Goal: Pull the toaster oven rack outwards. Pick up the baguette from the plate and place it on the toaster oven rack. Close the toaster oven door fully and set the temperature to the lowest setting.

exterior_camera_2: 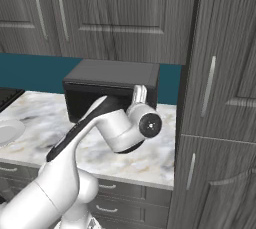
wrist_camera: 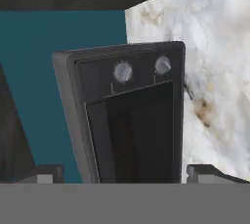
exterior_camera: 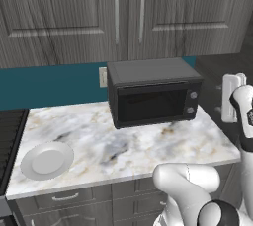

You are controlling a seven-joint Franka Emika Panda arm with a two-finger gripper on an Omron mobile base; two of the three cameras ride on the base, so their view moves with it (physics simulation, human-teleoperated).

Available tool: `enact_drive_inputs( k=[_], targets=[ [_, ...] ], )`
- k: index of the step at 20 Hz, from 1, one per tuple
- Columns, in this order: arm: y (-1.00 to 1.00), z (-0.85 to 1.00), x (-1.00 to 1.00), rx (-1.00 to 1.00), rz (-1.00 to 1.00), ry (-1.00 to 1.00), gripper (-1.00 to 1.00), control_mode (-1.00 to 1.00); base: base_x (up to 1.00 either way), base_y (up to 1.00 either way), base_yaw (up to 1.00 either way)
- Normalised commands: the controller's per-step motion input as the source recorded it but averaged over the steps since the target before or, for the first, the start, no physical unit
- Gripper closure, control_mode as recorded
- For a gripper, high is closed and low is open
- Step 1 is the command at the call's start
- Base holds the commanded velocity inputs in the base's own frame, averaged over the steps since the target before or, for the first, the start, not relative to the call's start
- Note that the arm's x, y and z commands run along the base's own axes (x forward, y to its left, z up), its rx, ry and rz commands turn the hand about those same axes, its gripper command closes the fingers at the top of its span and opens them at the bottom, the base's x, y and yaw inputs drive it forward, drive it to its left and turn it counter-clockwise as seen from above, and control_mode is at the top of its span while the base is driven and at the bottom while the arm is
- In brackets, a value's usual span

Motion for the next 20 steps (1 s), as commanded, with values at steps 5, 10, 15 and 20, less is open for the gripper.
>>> enact_drive_inputs(
  k=[5,10,15,20],
  targets=[
    [0.20,0.00,-0.01,0.56,-0.26,0.00,-1.00,-1.00,0.00,0.00,0.00],
    [0.35,-0.04,0.00,0.49,-0.27,-0.04,-1.00,-1.00,0.00,0.00,0.00],
    [0.09,0.00,0.27,0.03,-0.09,0.00,-1.00,-1.00,0.00,0.00,0.00],
    [0.01,-0.01,0.31,0.00,-0.01,0.00,-1.00,-1.00,0.00,0.00,0.00]
  ],
)
